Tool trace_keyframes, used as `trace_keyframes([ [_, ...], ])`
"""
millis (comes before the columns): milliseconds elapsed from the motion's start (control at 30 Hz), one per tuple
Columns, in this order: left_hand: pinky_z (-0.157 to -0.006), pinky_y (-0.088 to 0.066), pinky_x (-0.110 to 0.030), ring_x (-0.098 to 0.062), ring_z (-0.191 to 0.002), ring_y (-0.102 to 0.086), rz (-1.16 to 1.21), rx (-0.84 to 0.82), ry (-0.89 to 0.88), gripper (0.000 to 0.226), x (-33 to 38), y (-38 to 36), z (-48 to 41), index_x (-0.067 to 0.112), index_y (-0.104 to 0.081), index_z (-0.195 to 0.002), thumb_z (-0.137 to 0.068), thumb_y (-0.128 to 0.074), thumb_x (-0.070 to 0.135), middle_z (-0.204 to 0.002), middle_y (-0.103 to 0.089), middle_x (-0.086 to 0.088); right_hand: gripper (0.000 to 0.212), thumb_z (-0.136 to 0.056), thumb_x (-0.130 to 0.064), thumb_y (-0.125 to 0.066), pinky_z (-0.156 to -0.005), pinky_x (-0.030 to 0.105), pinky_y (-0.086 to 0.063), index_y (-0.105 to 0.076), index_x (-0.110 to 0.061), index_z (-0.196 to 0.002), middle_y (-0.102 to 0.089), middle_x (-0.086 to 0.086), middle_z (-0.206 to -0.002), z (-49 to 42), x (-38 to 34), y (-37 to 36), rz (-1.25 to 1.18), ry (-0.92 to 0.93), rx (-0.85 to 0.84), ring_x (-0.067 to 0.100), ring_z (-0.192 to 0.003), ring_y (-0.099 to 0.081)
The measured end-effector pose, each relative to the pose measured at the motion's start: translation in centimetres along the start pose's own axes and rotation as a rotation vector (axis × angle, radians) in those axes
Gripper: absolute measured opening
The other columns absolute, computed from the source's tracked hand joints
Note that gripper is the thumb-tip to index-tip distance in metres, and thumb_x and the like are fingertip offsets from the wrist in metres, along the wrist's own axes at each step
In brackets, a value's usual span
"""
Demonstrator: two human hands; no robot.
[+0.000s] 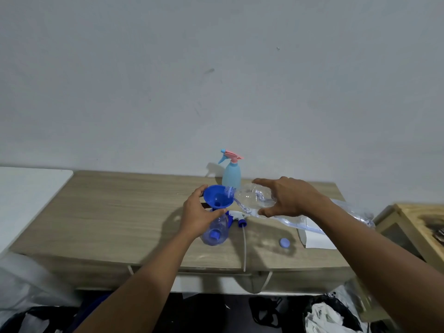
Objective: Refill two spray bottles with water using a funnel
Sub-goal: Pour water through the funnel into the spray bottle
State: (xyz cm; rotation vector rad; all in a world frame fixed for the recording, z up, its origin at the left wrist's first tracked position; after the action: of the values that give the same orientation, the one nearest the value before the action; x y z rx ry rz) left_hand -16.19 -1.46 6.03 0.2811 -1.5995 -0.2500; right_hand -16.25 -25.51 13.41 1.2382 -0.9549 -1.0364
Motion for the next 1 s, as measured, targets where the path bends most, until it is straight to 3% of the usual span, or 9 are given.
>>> trace_keyframes([
  [133, -0.071, -0.053, -0.018, -0.011, -0.092, -0.067, 0.002, 0.007, -0.004, 0.074, 0.0, 0.0, -0.1, 0.038, -0.049, -0.115, -0.059, -0.094, 0.02, -0.111, -0.057, 0.015, 0.095, -0.066, -0.078, -0.062, -0.067, 0.033, -0.045, -0.024, -0.052, -0.148, -0.07, -0.001, -0.104, -0.1, 0.1, 0.0, 0.008, -0.005, -0.005, 0.026, -0.101, -0.065],
  [267, -0.072, -0.054, -0.019, -0.004, -0.089, -0.064, -0.002, 0.003, 0.002, 0.081, -0.1, -0.1, -0.1, 0.029, -0.053, -0.128, -0.059, -0.094, 0.021, -0.111, -0.055, 0.017, 0.09, -0.069, -0.073, -0.065, -0.068, 0.033, -0.042, -0.028, -0.049, -0.148, -0.067, 0.0, -0.099, 0.1, -0.3, 0.1, 0.017, 0.009, -0.008, 0.026, -0.103, -0.064],
  [433, -0.076, -0.055, -0.022, -0.011, -0.095, -0.065, -0.004, 0.001, -0.007, 0.078, -0.2, 0.0, -0.1, 0.032, -0.052, -0.124, -0.06, -0.094, 0.02, -0.107, -0.054, 0.021, 0.092, -0.069, -0.074, -0.065, -0.069, 0.032, -0.042, -0.028, -0.048, -0.149, -0.07, 0.0, -0.109, 0.2, -0.2, 0.0, 0.02, -0.001, -0.011, 0.027, -0.105, -0.064],
  [567, -0.075, -0.055, -0.022, -0.011, -0.094, -0.066, 0.002, 0.001, 0.003, 0.081, -0.3, 0.0, 0.0, 0.029, -0.052, -0.128, -0.059, -0.094, 0.021, -0.112, -0.056, 0.016, 0.095, -0.068, -0.076, -0.064, -0.073, 0.034, -0.049, -0.027, -0.048, -0.15, -0.071, -0.002, -0.109, 0.3, 0.2, -0.4, -0.029, -0.005, -0.006, 0.025, -0.103, -0.064],
  [667, -0.079, -0.058, -0.028, -0.01, -0.094, -0.066, 0.009, 0.004, -0.003, 0.081, -0.5, 0.0, -0.1, 0.032, -0.051, -0.126, -0.058, -0.095, 0.022, -0.112, -0.056, 0.016, 0.095, -0.069, -0.077, -0.063, -0.078, 0.036, -0.054, -0.025, -0.048, -0.151, -0.072, -0.004, -0.098, 0.7, 0.5, -0.7, -0.091, -0.004, 0.004, 0.022, -0.097, -0.065],
  [867, -0.08, -0.056, -0.027, -0.014, -0.097, -0.066, 0.037, 0.024, -0.042, 0.071, -0.2, 0.0, 0.1, 0.051, -0.048, -0.101, -0.059, -0.094, 0.016, -0.105, -0.055, 0.028, 0.087, -0.07, -0.067, -0.074, -0.085, 0.036, -0.055, -0.032, -0.053, -0.146, -0.069, -0.009, -0.092, 1.5, 1.1, -1.1, -0.421, 0.029, 0.12, 0.007, -0.079, -0.062],
  [1000, -0.07, -0.051, -0.016, -0.013, -0.093, -0.066, 0.054, 0.023, -0.037, 0.073, -0.3, 0.0, 0.2, 0.045, -0.049, -0.11, -0.061, -0.092, 0.013, -0.109, -0.056, 0.021, 0.079, -0.072, -0.053, -0.083, -0.076, 0.027, -0.055, -0.044, -0.047, -0.14, -0.063, -0.009, -0.1, 2.2, 2.7, -1.4, -0.731, -0.039, 0.359, 0.01, -0.073, -0.066],
])
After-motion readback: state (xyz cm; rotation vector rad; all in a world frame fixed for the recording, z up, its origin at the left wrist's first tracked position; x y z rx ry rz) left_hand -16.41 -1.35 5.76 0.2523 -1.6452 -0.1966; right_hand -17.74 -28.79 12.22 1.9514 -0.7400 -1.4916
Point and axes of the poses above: each hand's wrist, its own z-axis away from the middle knuckle, its own y-axis out of the back of the hand, x = y × z, the point moved 6 cm from there along -z, towards the middle knuckle
